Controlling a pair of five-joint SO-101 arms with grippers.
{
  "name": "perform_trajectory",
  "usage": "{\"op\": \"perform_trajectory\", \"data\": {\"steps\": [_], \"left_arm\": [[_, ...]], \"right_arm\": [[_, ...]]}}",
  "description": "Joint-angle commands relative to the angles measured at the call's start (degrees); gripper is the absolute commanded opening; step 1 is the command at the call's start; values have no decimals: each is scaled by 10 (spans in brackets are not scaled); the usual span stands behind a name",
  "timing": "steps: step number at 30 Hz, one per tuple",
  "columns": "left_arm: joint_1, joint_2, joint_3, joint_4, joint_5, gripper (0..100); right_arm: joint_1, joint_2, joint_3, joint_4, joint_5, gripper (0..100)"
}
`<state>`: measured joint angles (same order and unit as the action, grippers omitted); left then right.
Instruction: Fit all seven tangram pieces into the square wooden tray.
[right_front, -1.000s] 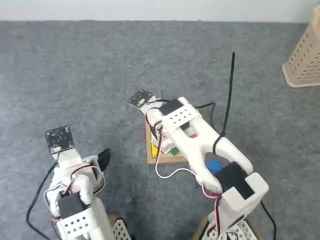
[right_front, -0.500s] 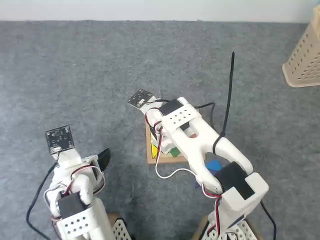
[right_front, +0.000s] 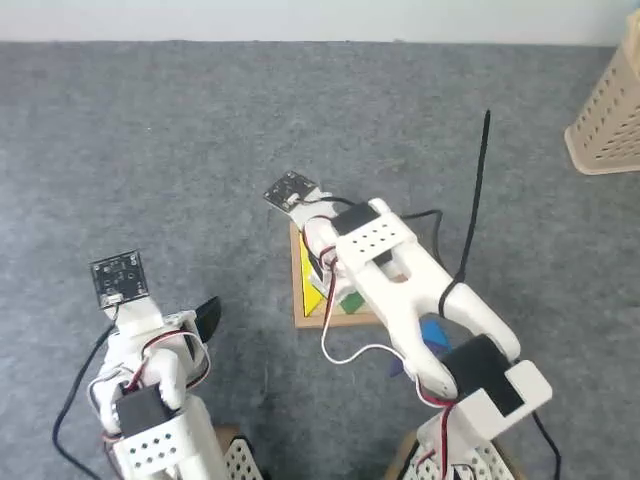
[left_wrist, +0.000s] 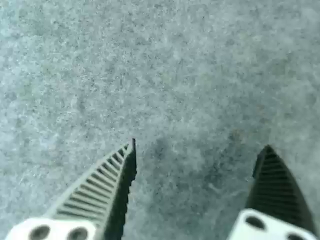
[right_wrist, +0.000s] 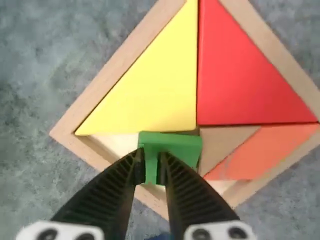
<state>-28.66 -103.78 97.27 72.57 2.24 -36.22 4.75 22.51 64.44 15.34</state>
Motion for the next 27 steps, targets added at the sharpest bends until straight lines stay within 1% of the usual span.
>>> {"op": "perform_trajectory", "data": {"steps": [1,6,10,15,19,21,27], "left_arm": [[1,-7,-7,-1,-1,354],[1,-7,-7,-1,-1,354],[1,-7,-7,-1,-1,354],[1,-7,-7,-1,-1,354],[1,-7,-7,-1,-1,354],[1,-7,-7,-1,-1,354],[1,-7,-7,-1,-1,354]], "right_arm": [[7,-22,12,-52,4,30],[8,12,11,-56,8,30],[9,-3,11,-53,5,29],[15,-103,54,-50,4,6],[48,-196,108,-42,10,9],[75,-225,113,-13,13,9],[144,-255,116,119,65,9]]}}
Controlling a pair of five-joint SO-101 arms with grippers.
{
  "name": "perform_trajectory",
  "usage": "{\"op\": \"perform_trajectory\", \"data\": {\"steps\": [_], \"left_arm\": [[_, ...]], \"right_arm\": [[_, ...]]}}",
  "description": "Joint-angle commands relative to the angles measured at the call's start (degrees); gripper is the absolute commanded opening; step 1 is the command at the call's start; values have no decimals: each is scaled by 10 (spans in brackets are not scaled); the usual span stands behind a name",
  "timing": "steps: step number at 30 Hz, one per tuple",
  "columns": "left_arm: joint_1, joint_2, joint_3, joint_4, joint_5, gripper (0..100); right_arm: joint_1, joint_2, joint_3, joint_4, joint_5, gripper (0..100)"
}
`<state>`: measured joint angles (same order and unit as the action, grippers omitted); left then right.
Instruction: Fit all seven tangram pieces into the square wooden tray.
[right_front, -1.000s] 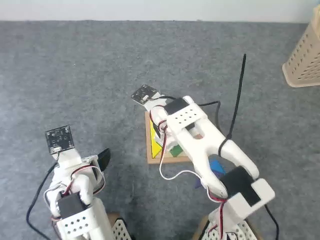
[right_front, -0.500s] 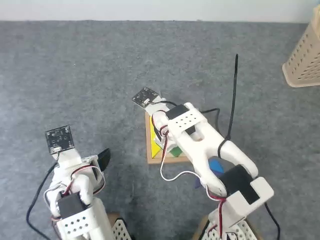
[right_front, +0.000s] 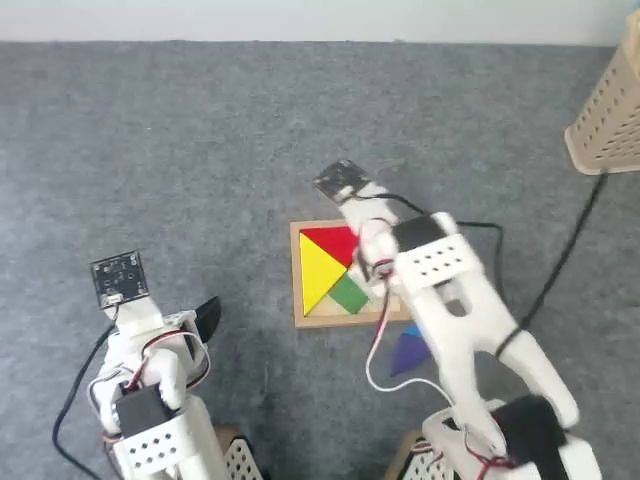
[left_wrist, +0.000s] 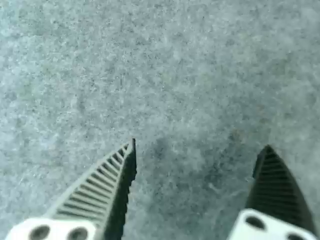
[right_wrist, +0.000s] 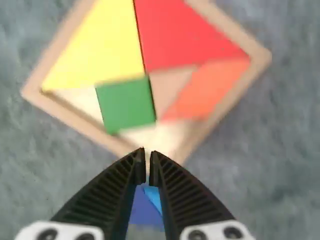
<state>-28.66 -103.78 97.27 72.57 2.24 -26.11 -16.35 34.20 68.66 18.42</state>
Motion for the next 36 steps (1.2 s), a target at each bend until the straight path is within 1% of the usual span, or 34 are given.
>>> {"op": "perform_trajectory", "data": {"steps": [1,6,10,15,19,24,36], "left_arm": [[1,-7,-7,-1,-1,354],[1,-7,-7,-1,-1,354],[1,-7,-7,-1,-1,354],[1,-7,-7,-1,-1,354],[1,-7,-7,-1,-1,354],[1,-7,-7,-1,-1,354],[1,-7,-7,-1,-1,354]], "right_arm": [[55,-44,10,90,39,9],[111,-65,81,90,84,9],[121,-98,129,88,147,17],[121,-122,134,87,154,128],[119,-114,149,35,154,184],[121,-78,176,-27,149,184],[119,-22,216,-90,153,184]]}}
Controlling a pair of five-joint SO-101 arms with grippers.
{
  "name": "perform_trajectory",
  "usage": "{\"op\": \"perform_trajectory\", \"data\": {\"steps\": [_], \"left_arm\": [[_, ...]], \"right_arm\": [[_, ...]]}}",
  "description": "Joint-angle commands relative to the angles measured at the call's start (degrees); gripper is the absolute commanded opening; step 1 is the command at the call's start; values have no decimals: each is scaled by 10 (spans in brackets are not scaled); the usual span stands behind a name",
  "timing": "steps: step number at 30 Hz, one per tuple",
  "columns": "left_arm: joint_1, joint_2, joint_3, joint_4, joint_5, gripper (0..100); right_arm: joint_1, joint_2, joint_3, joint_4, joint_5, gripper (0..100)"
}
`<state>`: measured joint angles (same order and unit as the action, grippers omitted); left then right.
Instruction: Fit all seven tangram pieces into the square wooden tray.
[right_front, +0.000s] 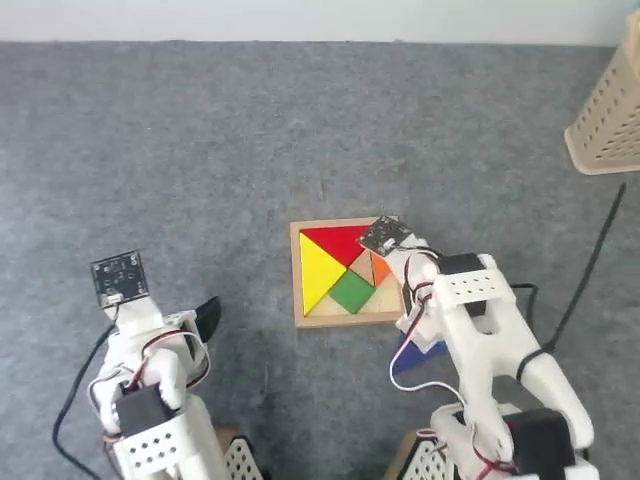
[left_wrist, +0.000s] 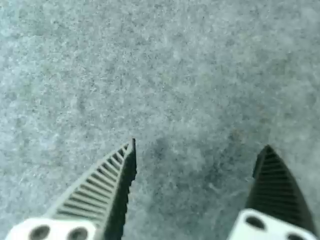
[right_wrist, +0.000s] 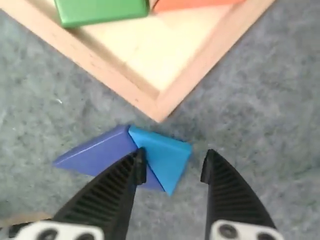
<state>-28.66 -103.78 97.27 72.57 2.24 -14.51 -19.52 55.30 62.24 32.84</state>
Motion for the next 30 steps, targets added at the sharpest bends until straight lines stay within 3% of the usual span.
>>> {"op": "perform_trajectory", "data": {"steps": [1,15,21,30], "left_arm": [[1,-7,-7,-1,-1,354],[1,-7,-7,-1,-1,354],[1,-7,-7,-1,-1,354],[1,-7,-7,-1,-1,354]], "right_arm": [[3,17,6,-27,9,184],[2,58,2,-60,9,180],[7,58,2,-68,4,53],[7,57,1,-68,4,37]]}}
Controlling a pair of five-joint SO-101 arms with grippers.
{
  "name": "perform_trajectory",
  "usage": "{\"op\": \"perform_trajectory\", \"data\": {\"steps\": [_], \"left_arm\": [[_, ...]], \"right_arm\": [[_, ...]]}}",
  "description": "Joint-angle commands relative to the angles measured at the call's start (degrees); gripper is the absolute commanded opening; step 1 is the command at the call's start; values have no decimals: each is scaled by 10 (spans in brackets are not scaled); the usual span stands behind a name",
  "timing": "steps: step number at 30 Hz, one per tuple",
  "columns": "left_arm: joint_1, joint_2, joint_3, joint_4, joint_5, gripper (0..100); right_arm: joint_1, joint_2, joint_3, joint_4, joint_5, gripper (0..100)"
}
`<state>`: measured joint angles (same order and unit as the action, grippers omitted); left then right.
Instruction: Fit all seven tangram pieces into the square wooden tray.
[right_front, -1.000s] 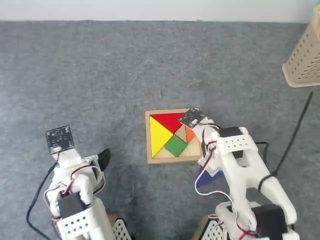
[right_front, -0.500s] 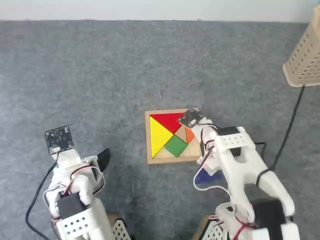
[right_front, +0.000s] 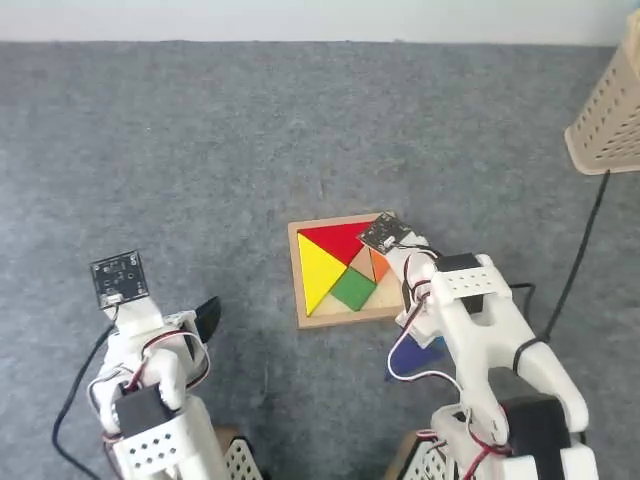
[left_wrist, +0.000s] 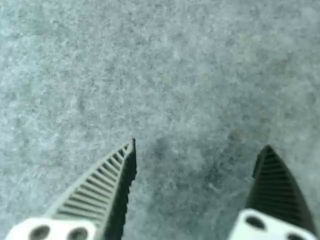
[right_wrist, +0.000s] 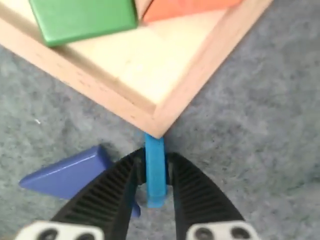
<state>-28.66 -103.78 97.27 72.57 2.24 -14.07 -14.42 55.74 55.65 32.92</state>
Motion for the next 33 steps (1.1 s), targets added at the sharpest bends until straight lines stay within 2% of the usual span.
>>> {"op": "perform_trajectory", "data": {"steps": [1,7,15,31,33], "left_arm": [[1,-7,-7,-1,-1,354],[1,-7,-7,-1,-1,354],[1,-7,-7,-1,-1,354],[1,-7,-7,-1,-1,354],[1,-7,-7,-1,-1,354]], "right_arm": [[3,6,-4,0,4,37],[3,-56,-3,36,2,36],[-2,-195,1,95,-37,8],[-3,-193,-1,95,-37,6],[-20,-193,-7,95,-37,6]]}}
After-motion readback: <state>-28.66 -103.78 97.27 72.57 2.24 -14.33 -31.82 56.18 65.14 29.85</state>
